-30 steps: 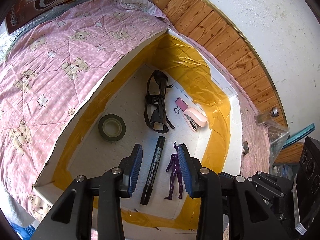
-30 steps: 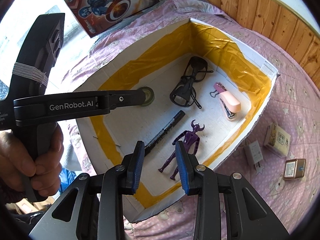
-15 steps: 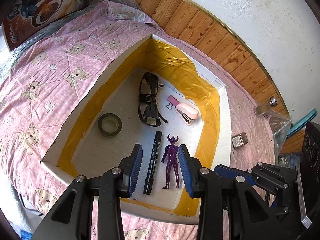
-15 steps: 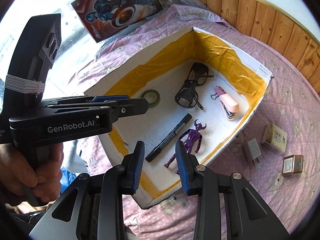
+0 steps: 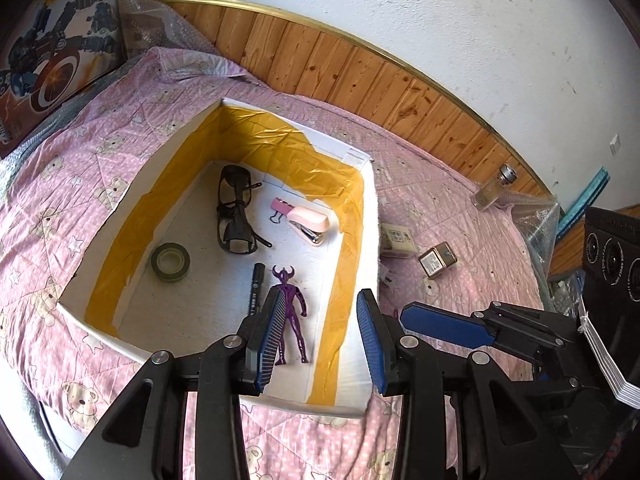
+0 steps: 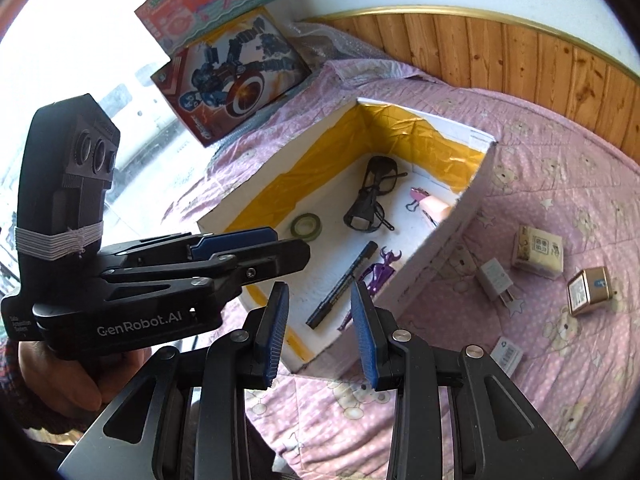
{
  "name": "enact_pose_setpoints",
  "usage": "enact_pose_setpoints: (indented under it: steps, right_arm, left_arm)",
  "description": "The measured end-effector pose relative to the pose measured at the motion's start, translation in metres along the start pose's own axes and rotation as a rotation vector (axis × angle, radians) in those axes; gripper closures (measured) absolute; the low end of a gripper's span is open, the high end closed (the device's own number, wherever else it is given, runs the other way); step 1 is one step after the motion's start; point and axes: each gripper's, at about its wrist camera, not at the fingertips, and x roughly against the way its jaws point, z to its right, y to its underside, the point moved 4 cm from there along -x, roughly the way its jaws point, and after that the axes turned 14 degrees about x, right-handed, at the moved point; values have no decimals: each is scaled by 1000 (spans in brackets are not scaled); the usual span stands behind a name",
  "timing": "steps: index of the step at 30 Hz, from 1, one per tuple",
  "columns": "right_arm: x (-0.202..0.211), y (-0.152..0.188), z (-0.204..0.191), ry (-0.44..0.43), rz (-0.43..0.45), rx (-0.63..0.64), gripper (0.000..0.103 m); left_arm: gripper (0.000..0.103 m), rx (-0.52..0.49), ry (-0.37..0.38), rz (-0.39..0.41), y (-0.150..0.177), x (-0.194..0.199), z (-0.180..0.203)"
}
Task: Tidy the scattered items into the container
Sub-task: 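Withdraw both tools from the box toward the remaining items, then grasp the white staples box with the left tool while the right tool grasps the gold tin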
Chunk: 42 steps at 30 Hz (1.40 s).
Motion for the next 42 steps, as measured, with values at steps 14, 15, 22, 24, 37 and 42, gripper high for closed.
enact_pose_setpoints:
  steps: [14,15,22,24,37,42]
  right_arm:
    - [54,117,96,143,23,-274,66]
    - [56,125,103,157,21,-292,66]
    - [62,164,143,190,2,-382,65]
    - [61,165,150,201,-3,-373,63]
    - [22,116,237,346,-96,-200,51]
    - [-9,107,263,338,-158,-136,50]
  left_arm:
    - [49,-195,77,-79,66,-27,92]
    - [49,-203,79,-95,72,-32,97]
    - [46,-230,39,-202,109,-89,119]
    - [45,-236,20,-217,114,-106,122]
    - [44,-184,-106,-239,111,-195,108]
    - [38,-226,-120,-207,115,-210,111]
